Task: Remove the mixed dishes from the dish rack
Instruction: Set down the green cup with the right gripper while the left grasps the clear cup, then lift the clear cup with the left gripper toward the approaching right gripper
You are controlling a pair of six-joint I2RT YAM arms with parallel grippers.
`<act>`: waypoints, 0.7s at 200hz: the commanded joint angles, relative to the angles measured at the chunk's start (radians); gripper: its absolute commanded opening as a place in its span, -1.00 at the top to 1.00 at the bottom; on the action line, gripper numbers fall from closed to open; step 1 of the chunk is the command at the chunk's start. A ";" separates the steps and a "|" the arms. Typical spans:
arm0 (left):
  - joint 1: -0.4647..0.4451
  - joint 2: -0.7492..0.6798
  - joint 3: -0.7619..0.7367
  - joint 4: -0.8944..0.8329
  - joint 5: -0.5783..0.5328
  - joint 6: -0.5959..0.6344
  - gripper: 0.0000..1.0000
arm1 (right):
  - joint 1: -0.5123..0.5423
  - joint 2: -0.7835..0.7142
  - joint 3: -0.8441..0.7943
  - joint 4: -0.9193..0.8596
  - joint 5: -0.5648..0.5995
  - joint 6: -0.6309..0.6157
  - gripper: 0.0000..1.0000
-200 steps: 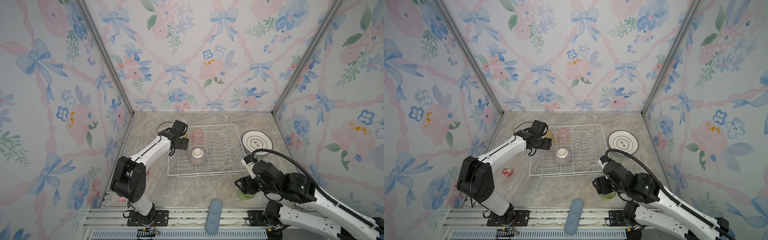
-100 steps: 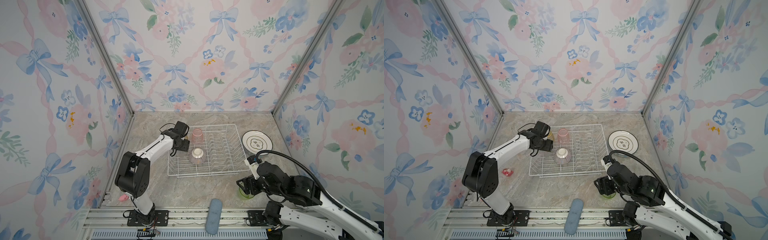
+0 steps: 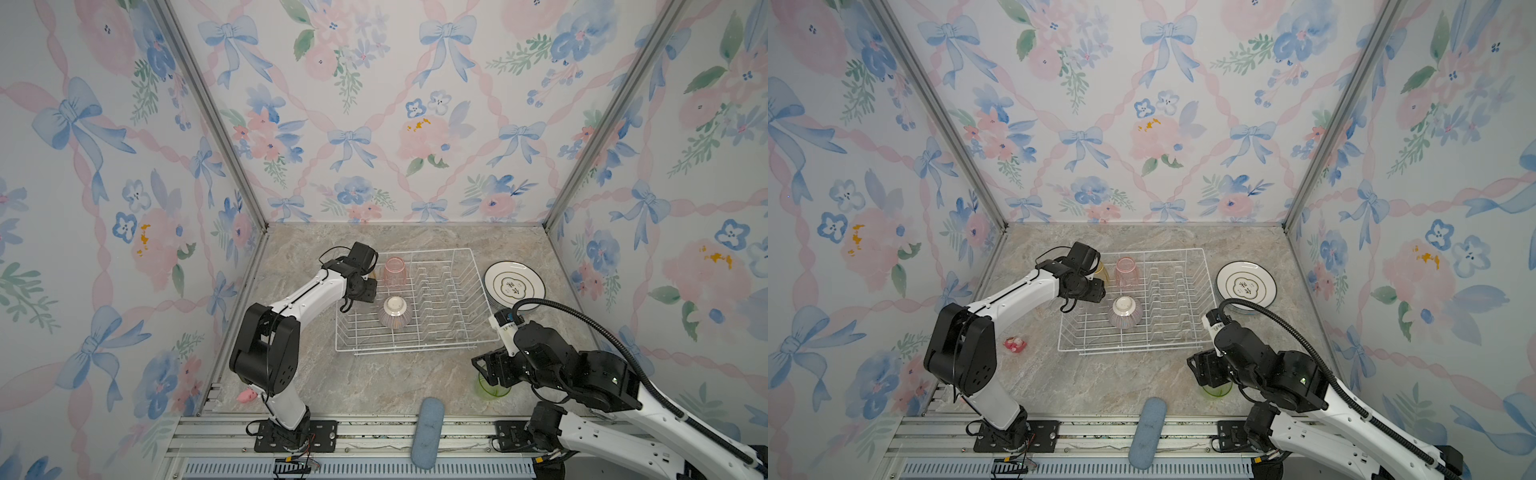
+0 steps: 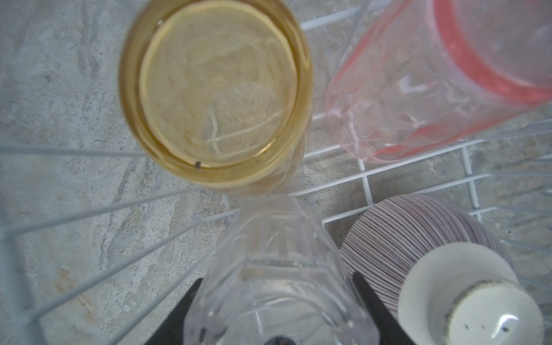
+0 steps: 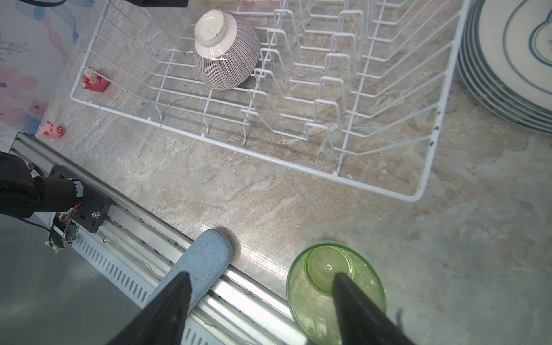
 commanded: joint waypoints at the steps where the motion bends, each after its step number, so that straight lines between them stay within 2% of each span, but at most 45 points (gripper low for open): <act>1: 0.007 -0.026 -0.013 -0.002 0.031 0.005 0.01 | -0.020 0.004 -0.004 0.097 0.007 -0.037 -0.58; 27: 0.006 -0.092 -0.011 -0.002 0.067 0.005 -0.01 | -0.060 0.020 -0.010 0.226 -0.052 -0.066 -0.59; 69: 0.011 -0.179 0.000 -0.002 0.145 0.011 -0.01 | -0.172 0.067 -0.057 0.448 -0.275 -0.058 -0.59; 96: 0.022 -0.227 0.004 -0.002 0.236 0.008 -0.01 | -0.219 0.100 -0.106 0.604 -0.401 -0.021 -0.59; 140: 0.027 -0.311 0.010 0.028 0.488 0.000 0.00 | -0.244 0.145 -0.171 0.861 -0.574 0.034 -0.52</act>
